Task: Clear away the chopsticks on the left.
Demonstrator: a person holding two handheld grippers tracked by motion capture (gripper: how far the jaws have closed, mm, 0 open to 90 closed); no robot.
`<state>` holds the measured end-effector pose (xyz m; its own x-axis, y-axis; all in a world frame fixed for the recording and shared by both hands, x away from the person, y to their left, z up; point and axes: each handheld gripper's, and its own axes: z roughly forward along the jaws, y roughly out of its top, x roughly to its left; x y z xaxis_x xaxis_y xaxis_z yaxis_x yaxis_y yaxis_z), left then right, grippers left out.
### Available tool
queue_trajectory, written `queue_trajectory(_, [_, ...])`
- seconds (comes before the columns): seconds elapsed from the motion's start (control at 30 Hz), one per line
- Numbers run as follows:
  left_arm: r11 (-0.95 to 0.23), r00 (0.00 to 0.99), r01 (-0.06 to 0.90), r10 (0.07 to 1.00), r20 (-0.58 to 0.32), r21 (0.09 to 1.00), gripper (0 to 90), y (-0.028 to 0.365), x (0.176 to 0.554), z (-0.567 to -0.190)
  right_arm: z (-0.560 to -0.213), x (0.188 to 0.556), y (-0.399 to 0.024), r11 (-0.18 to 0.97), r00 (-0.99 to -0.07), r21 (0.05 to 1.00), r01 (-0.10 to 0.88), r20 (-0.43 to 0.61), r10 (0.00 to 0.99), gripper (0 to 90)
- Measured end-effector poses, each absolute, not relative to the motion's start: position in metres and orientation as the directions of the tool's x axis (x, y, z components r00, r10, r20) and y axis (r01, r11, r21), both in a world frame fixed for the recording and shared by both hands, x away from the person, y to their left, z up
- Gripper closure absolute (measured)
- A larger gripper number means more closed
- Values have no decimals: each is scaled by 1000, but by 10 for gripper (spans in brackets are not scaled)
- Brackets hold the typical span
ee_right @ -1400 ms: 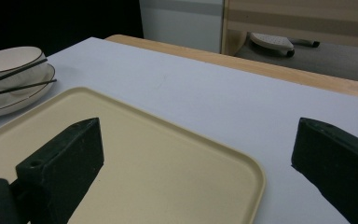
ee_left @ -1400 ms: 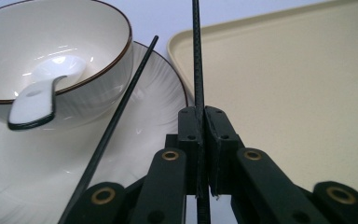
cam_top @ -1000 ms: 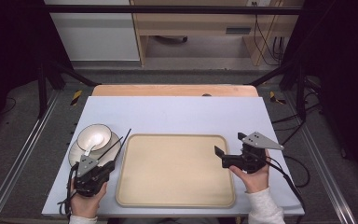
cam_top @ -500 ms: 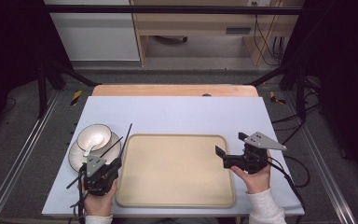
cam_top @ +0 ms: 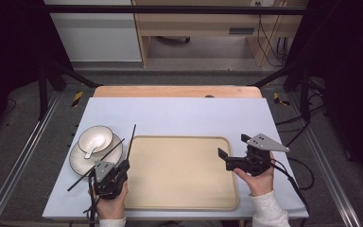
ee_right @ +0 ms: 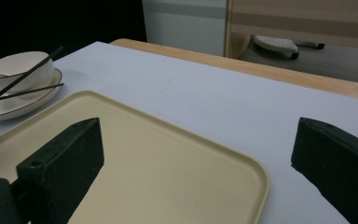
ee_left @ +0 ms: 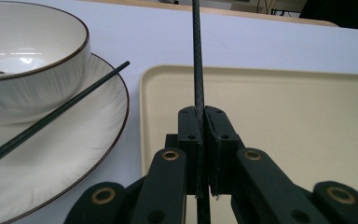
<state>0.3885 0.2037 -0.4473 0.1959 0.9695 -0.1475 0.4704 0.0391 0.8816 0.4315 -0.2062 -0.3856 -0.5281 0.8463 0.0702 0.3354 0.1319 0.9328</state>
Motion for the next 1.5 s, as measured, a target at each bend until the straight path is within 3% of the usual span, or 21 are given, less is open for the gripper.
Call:
queue_trajectory(0.6, [26,147,532,982,-122,846,851,198,394,-478,-389,434,-203,146,-531,928,344,64,845,27])
queue_trajectory(1.5, [-5,142,629,984,-109,777,844,197,402,-481,-392,436,-200,154,-535,924,350,62,842,28])
